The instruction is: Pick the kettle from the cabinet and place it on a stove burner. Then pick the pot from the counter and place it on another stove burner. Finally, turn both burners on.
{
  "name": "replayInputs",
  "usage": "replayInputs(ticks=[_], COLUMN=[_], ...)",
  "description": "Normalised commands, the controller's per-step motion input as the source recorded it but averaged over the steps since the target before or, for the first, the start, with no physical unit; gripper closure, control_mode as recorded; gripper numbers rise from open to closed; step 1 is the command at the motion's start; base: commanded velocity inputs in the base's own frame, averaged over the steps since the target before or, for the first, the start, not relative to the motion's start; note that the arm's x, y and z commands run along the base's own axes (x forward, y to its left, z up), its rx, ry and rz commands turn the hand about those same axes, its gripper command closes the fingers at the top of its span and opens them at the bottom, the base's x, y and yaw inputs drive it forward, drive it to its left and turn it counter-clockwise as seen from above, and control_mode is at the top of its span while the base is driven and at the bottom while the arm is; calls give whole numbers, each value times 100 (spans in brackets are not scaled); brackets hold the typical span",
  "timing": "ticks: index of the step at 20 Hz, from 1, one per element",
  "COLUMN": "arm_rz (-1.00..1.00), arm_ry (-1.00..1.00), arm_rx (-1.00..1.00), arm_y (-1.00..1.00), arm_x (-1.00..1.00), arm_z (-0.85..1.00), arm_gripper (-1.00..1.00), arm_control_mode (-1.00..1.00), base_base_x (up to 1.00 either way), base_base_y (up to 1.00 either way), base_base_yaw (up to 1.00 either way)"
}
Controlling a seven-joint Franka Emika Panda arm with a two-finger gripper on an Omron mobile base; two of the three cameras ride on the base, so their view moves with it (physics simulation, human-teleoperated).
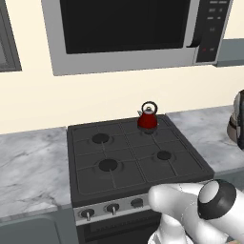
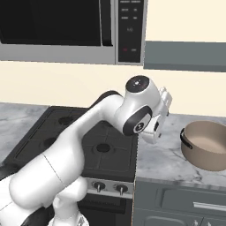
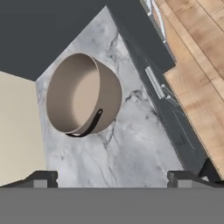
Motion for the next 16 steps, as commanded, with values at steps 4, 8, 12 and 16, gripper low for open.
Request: replayInputs(ticks=[4, 8, 12, 16], arm_rz=[-6, -16, -18, -17], arm_ry=[0, 0, 0, 0], arm_rx=[0, 0, 0, 0], arm_y=[-21, -20, -29, -28], arm_x=[32, 29, 5, 0], arm_z=[-12, -15, -16, -16], arm_gripper=[-100, -100, -100, -100], arm_control_mode=[-100, -100, -100, -100], base_base_x=[0, 0, 0, 0], base_base_y=[0, 0, 0, 0], base_base_yaw=[0, 0, 0, 0])
